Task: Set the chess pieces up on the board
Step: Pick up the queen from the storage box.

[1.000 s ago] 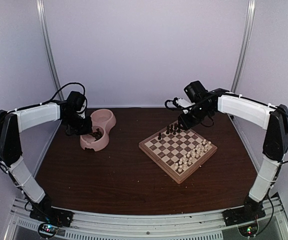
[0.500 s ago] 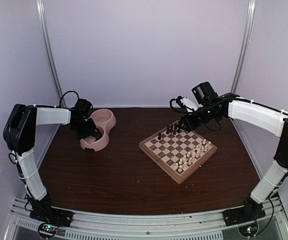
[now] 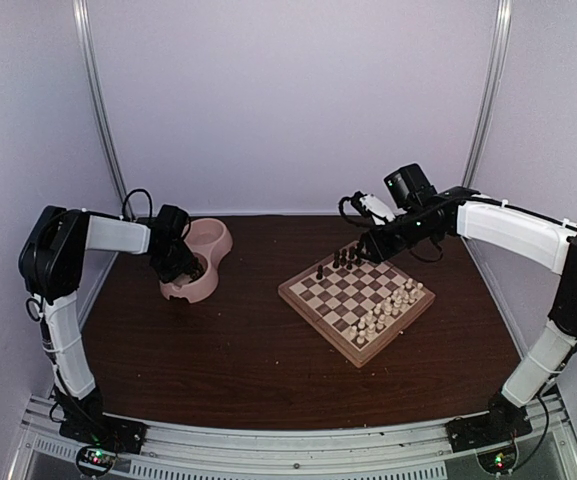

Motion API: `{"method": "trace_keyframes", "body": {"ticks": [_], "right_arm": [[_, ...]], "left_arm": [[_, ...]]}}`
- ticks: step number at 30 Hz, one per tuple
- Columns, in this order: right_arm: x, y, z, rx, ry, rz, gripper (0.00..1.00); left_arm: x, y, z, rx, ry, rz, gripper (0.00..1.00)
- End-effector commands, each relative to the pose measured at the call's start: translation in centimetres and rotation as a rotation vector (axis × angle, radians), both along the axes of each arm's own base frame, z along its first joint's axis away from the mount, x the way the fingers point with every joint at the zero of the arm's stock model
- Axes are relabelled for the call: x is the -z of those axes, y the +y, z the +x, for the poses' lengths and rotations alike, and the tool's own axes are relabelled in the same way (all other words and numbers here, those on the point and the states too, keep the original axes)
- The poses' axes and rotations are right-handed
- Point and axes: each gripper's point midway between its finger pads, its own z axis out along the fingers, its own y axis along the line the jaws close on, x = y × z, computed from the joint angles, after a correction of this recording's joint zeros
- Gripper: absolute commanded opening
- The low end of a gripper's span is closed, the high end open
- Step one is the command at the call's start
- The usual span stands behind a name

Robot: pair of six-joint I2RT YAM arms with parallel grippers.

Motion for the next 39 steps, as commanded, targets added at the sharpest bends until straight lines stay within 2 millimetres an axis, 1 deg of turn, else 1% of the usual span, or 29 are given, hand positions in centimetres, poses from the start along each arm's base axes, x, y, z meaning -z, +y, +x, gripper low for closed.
{"method": "trace_keyframes", "body": {"ticks": [1, 5, 8, 11, 14, 16, 18, 22, 23, 25, 28, 30, 33, 36, 39], "right_arm": [[-0.8, 0.3, -0.3, -0.019, -0.024, 0.017, 0.34], [-1.0, 0.3, -0.4, -0.019, -0.026, 0.019, 0.34], [-1.2, 0.2, -0.5, -0.019, -0.026, 0.024, 0.33], [-1.5, 0.2, -0.6, -0.017, -0.029, 0.033, 0.32], [-1.8, 0.3, -0.7, -0.016, -0.029, 0.045, 0.32], [-2.0, 0.5, -0.7, -0.017, -0.029, 0.056, 0.31], [-2.2, 0.6, -0.8, -0.02, -0.027, 0.071, 0.31], [-2.7, 1.3, -1.1, -0.043, -0.015, 0.111, 0.31], [-2.8, 1.6, -1.2, -0.033, 0.003, 0.135, 0.31], [-3.2, 2.2, -1.4, -0.044, 0.019, 0.173, 0.31], [-3.6, 3.3, -1.8, -0.066, 0.066, 0.229, 0.32], [-4.1, 4.1, -2.3, -0.087, 0.106, 0.266, 0.32], [-5.1, 5.3, -2.9, -0.118, 0.128, 0.307, 0.32], [-5.9, 6.2, -3.5, -0.134, 0.121, 0.321, 0.32], [-6.5, 7.1, -4.2, -0.153, 0.143, 0.353, 0.32]], "left_arm": [[-0.2, 0.7, 2.1, -0.081, -0.069, -0.02, 0.35], [0.5, 0.4, 2.9, -0.083, -0.091, -0.067, 0.36], [0.4, -0.1, 3.6, -0.048, -0.106, -0.092, 0.32], [0.1, 0.1, 3.6, -0.032, -0.101, -0.066, 0.24], [-0.7, 0.3, 3.3, -0.006, -0.108, -0.037, 0.13], [-1.7, 0.3, 3.3, 0.034, -0.123, -0.012, 0.07], [-3.3, 0.1, 3.3, 0.095, -0.144, 0.021, 0.04], [-7.2, -1.0, 3.0, 0.272, -0.21, 0.084, 0.03], [-8.5, -1.2, 2.6, 0.32, -0.229, 0.098, 0.03], [-10.1, -1.6, 1.7, 0.388, -0.25, 0.126, 0.02], [-12.4, -3.6, 0.0, 0.558, -0.303, 0.111, 0.05], [-13.8, -5.6, -1.2, 0.696, -0.366, 0.071, 0.06], [-15.6, -9.2, -3.0, 0.885, -0.44, 0.012, 0.07], [-17.1, -12.9, -5.0, 1.024, -0.498, -0.014, 0.08], [-19.2, -17.3, -7.7, 1.172, -0.602, -0.003, 0.07]]}}
